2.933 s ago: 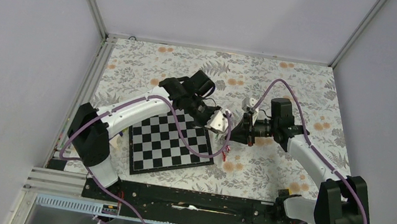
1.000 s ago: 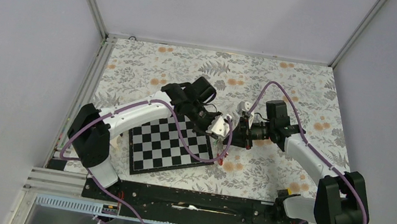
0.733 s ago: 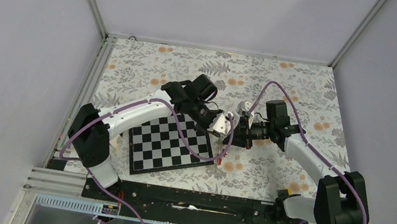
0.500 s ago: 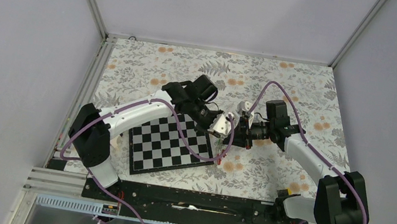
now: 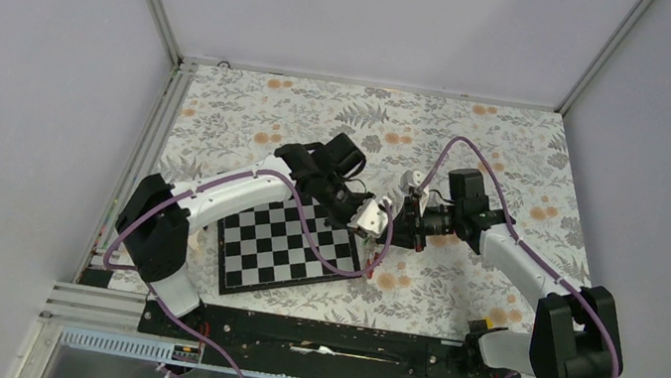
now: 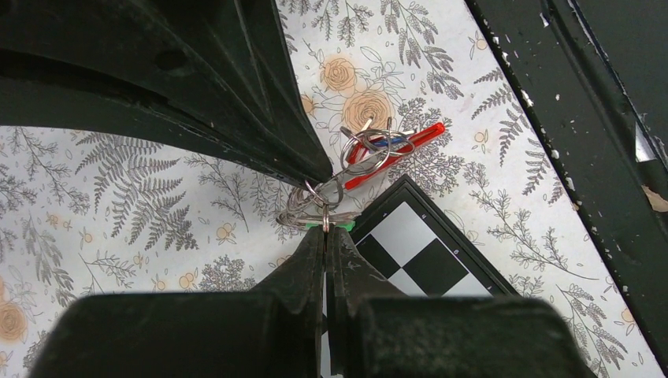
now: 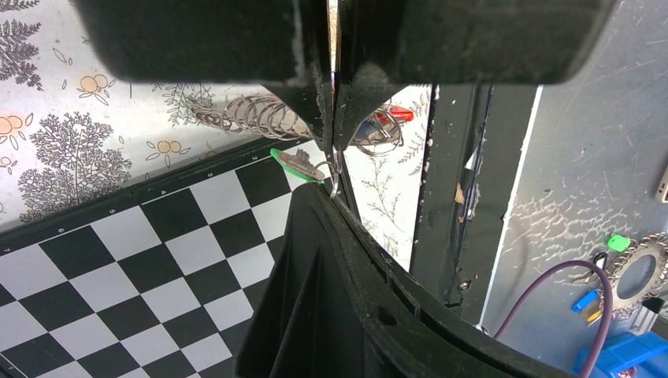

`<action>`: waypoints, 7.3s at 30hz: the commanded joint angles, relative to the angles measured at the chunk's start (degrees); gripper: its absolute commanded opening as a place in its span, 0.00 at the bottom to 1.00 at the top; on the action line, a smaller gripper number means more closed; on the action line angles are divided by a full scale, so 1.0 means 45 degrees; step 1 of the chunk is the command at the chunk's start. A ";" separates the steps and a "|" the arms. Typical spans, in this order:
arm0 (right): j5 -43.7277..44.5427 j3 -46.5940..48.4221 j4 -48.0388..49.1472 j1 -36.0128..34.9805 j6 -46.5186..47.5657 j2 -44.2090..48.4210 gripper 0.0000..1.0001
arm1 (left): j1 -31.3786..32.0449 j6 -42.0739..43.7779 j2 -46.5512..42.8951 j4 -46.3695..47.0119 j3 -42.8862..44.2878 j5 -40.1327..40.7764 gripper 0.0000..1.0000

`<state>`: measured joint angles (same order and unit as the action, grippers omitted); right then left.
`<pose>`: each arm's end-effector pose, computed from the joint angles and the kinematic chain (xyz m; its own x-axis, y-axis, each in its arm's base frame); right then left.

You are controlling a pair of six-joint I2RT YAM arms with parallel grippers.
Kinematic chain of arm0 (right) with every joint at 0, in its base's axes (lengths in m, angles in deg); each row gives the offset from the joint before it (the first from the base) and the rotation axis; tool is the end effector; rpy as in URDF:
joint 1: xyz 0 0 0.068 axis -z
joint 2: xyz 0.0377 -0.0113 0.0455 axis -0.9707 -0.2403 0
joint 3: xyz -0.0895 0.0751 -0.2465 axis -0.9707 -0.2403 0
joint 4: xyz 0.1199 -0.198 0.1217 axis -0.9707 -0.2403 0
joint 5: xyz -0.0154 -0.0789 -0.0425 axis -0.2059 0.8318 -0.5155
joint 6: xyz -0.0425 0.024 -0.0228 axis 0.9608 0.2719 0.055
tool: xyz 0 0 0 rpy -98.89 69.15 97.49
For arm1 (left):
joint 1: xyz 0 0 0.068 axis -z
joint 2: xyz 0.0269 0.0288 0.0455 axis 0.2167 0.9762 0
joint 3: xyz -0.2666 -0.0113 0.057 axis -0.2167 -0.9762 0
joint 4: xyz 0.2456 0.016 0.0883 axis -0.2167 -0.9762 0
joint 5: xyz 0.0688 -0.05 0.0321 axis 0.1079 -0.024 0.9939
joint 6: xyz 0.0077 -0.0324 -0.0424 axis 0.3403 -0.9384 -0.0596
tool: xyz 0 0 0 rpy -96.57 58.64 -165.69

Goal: Put the keys on the keyring

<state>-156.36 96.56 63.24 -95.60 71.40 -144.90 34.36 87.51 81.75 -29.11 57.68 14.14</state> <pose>0.2295 0.1167 0.2254 -0.1393 -0.2471 -0.9589 -0.9868 -0.0462 0.1552 0.2159 -0.2661 0.2750 0.3975 0.5135 -0.7605 0.8835 -0.4379 0.1661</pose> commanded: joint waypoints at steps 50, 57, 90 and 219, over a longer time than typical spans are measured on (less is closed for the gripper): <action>0.0408 0.0507 -0.0055 -0.0081 0.0106 -0.0529 0.00 | 0.0072 -0.0175 -0.0791 0.0334 -0.0318 -0.0721 0.00; 0.0409 0.0439 -0.0005 -0.0081 0.0065 -0.0401 0.00 | 0.0077 -0.0185 -0.0657 0.0319 -0.0260 -0.0745 0.00; 0.0439 0.0497 -0.0300 -0.0079 0.0411 -0.0404 0.00 | 0.0077 -0.0170 0.0109 0.0329 0.0129 -0.0069 0.00; 0.1470 0.0614 -0.0361 -0.0079 0.0328 -0.0300 0.00 | -0.0490 -0.0649 -0.0750 0.0910 -0.0079 0.0555 0.00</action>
<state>-152.76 98.79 63.24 -95.56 72.91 -146.43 32.61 83.84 81.47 -26.37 56.85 16.09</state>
